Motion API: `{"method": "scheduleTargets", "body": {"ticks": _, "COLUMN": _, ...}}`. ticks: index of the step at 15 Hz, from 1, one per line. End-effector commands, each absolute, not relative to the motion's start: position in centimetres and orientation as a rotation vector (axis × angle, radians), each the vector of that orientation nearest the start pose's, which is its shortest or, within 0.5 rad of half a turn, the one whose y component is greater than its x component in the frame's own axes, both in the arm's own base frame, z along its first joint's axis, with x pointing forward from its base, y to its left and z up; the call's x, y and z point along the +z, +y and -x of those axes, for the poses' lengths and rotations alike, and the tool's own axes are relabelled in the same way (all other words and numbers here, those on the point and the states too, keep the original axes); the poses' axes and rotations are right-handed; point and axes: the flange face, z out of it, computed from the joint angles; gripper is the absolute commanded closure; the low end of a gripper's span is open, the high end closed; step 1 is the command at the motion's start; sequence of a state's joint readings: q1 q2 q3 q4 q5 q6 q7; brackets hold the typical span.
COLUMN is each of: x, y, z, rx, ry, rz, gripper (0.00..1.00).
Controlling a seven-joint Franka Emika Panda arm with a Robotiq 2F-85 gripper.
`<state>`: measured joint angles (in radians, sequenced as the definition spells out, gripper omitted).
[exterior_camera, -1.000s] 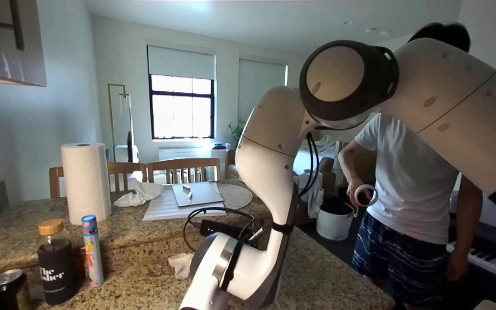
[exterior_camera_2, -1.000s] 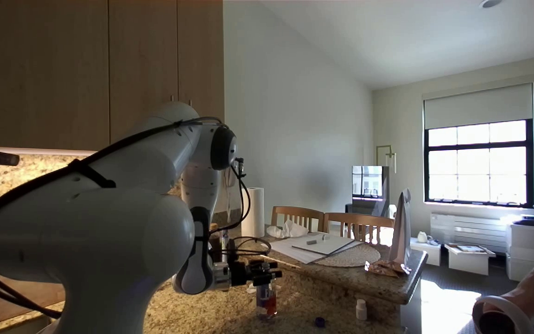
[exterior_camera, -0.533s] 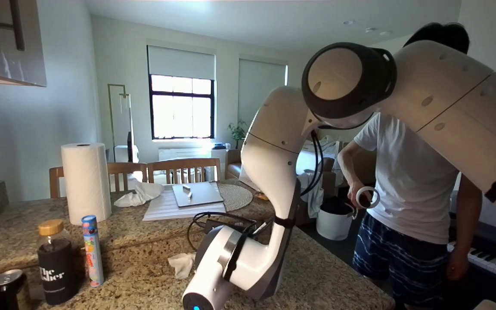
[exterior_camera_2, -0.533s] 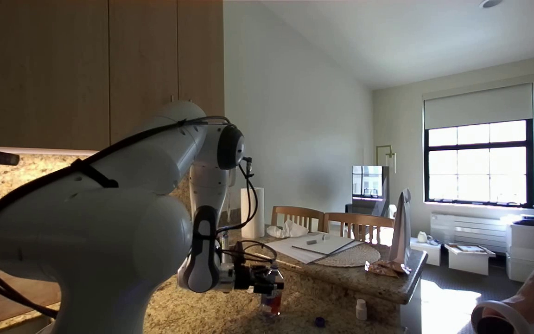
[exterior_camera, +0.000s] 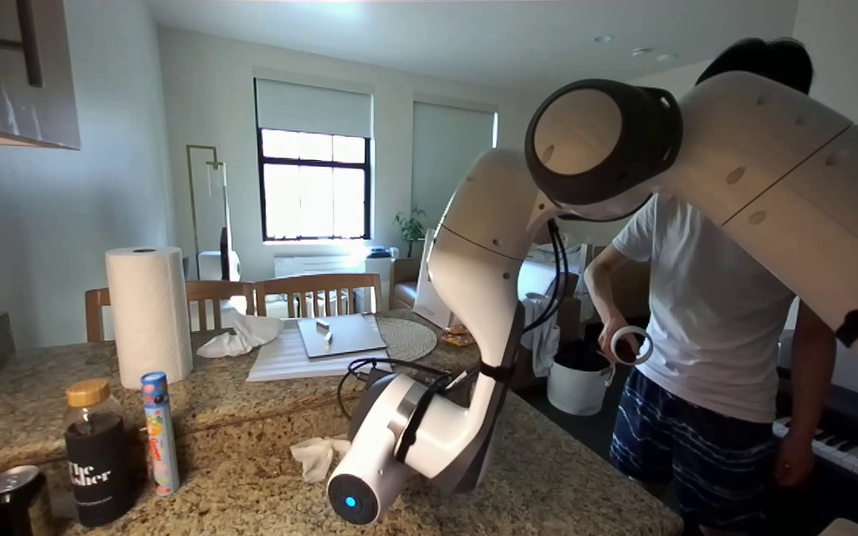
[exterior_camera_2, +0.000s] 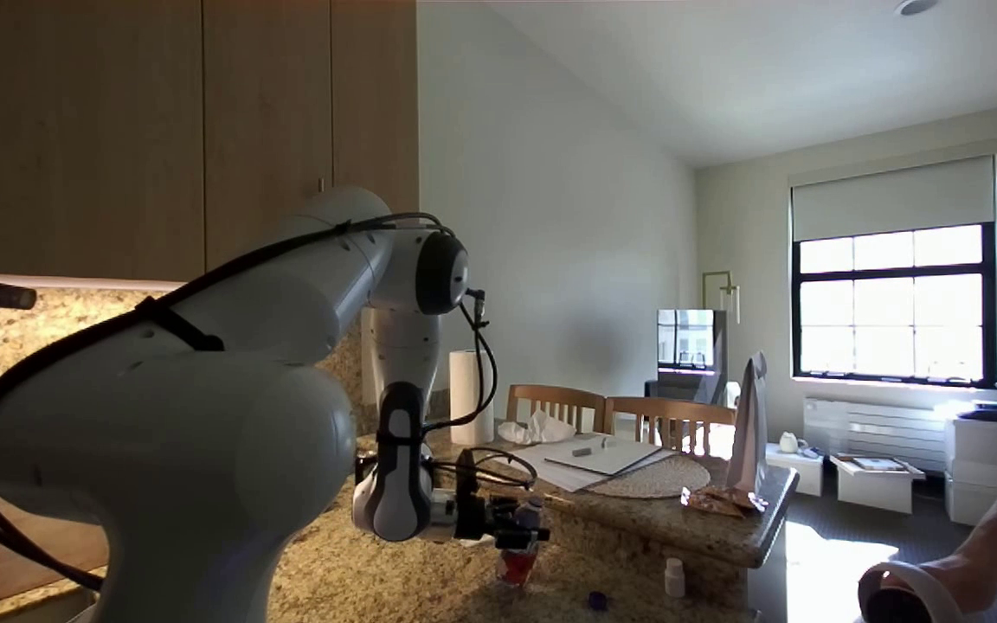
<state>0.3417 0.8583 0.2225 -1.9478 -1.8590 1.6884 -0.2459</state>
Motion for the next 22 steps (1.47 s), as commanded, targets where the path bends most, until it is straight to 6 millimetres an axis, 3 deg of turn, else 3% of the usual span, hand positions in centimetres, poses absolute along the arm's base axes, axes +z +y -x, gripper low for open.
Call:
{"method": "scheduleTargets", "body": {"ticks": 1, "x": 6.2, "y": 21.5, "z": -52.3, "rx": -0.444, "ry": 1.607, "rz": -0.799, "gripper": 0.56}}
{"method": "scheduleTargets", "body": {"ticks": 7, "x": 6.5, "y": 21.4, "z": -52.6, "rx": -0.457, "ry": 1.597, "rz": -0.758, "gripper": 0.62}}
{"method": "scheduleTargets", "body": {"ticks": 8, "x": 7.3, "y": 24.7, "z": -49.0, "rx": -0.485, "ry": 1.611, "rz": -0.738, "gripper": 0.62}}
{"method": "scheduleTargets", "body": {"ticks": 14, "x": 12.2, "y": 28.0, "z": -47.6, "rx": -0.519, "ry": 1.678, "rz": -0.650, "gripper": 0.62}}
{"method": "scheduleTargets", "body": {"ticks": 17, "x": 12.8, "y": 29.3, "z": -47.1, "rx": -0.539, "ry": 1.676, "rz": -0.596, "gripper": 0.62}}
{"method": "scheduleTargets", "body": {"ticks": 22, "x": 11.6, "y": 32.5, "z": -44.6, "rx": -0.502, "ry": 1.669, "rz": -0.574, "gripper": 0.62}}
